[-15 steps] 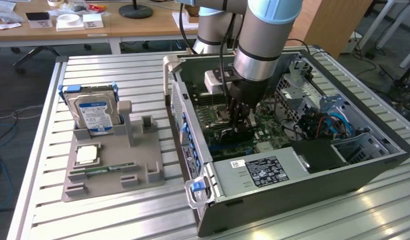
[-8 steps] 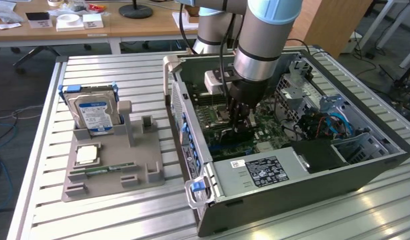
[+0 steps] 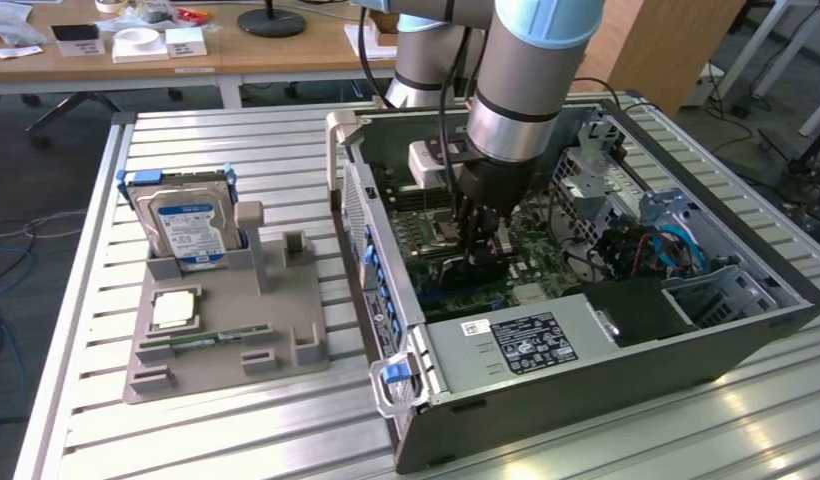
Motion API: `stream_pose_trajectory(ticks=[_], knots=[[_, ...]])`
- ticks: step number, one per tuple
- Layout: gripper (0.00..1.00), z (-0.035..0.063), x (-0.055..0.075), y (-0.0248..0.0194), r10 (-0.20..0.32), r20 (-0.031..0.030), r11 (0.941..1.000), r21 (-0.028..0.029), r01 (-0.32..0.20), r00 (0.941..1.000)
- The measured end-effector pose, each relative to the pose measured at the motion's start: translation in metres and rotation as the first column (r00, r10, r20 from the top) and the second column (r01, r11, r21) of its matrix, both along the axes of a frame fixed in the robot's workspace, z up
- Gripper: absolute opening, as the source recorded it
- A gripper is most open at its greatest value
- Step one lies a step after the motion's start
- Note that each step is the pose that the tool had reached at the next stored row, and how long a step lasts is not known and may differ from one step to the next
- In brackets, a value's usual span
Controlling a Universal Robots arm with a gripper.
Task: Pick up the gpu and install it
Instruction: 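Insert the gpu into the slot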
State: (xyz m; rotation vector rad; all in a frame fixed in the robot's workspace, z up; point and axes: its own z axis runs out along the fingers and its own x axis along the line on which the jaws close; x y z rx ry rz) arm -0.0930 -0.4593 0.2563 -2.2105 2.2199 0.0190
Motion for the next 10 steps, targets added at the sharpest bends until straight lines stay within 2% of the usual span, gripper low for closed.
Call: stream_pose_trajectory(ticks=[10], knots=[[0.26, -0.0004, -0.0003, 0.0007, 0.0, -0.0001, 1.0, -0.0001, 0.0, 1.0]])
